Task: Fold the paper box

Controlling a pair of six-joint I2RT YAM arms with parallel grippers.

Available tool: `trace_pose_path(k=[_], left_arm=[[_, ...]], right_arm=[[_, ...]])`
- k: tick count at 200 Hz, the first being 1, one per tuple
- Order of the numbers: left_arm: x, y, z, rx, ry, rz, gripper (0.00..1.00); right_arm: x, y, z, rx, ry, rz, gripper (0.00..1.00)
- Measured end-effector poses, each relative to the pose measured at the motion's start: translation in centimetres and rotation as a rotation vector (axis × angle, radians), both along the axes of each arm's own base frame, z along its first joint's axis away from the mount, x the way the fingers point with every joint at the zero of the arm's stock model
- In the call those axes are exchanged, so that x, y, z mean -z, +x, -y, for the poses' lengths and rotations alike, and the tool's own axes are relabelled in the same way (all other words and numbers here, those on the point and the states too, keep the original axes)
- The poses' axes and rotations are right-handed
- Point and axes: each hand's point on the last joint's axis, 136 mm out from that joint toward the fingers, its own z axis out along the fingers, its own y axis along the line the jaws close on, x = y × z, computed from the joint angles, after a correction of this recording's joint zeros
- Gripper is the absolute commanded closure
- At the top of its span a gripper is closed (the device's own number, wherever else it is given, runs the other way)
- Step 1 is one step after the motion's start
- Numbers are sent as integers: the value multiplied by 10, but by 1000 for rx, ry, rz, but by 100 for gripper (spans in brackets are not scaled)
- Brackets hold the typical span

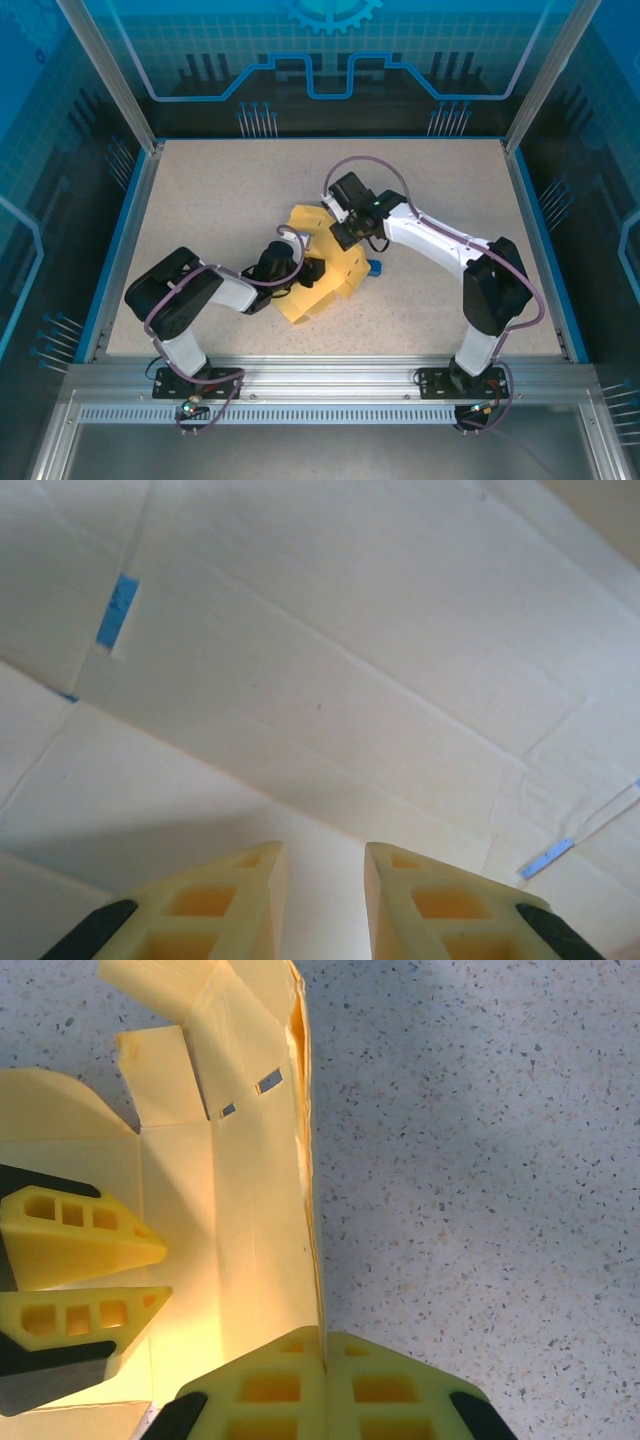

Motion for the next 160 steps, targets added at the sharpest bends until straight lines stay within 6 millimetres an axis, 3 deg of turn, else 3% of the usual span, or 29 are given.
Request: trace_pose_path(k=[31,54,75,160], left_arm=[[6,-2,-1,-2,11,-21,81],[21,-4,-3,-5,30,-57,86],[21,2,3,-2,19,-46,89],[20,12,10,-1,-16,-4,91]], right_arm=[[1,3,7,2,-16,1,100],[3,4,9,-3,-27,-3,100],[5,5,8,-4,-32,-8,100],[0,-2,-10,-13,-12,11,100]])
